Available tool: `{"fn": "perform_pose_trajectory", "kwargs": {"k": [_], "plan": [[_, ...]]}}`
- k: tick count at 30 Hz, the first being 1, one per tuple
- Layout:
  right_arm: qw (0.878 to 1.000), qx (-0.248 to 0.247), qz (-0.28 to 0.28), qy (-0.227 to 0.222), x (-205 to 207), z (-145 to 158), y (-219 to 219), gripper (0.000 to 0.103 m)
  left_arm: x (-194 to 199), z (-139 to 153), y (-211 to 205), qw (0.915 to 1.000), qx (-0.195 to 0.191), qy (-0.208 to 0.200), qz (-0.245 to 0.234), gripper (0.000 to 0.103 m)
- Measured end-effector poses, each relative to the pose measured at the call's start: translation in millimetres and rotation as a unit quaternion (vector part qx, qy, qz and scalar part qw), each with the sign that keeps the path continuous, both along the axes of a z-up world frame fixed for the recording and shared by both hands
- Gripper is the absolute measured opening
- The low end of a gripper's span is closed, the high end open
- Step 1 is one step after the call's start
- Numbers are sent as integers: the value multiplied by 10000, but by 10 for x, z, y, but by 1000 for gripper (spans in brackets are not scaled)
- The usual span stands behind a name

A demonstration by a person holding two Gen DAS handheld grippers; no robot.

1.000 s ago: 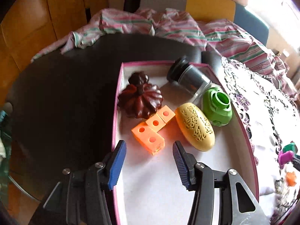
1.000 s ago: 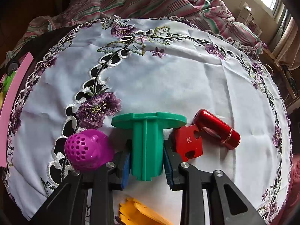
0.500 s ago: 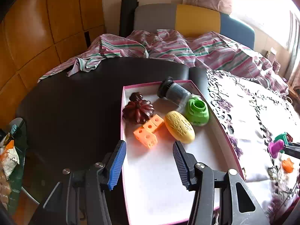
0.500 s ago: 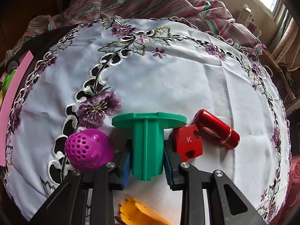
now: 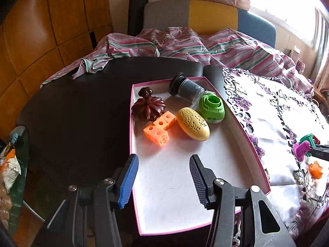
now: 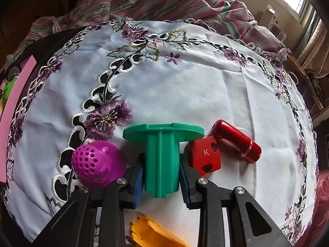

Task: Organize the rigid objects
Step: 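Lift the green spool with the right gripper and carry it toward the tray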

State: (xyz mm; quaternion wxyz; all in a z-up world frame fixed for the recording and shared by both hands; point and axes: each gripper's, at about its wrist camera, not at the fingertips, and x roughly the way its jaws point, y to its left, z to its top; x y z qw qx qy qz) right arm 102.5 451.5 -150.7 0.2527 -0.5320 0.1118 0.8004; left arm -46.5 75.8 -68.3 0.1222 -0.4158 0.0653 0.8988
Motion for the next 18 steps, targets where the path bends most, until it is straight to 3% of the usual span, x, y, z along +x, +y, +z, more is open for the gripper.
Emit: {"fn": "perform_pose_trajectory", "kwargs": {"k": [7,18], "plan": [[10000,41,-70,48,22,46,18,29,14,-17,-45,10000,3,-30,30,53],[9969,196,-394,655,142,325,122,29,42,-21,-101,9999,27,-47,100,53]]}}
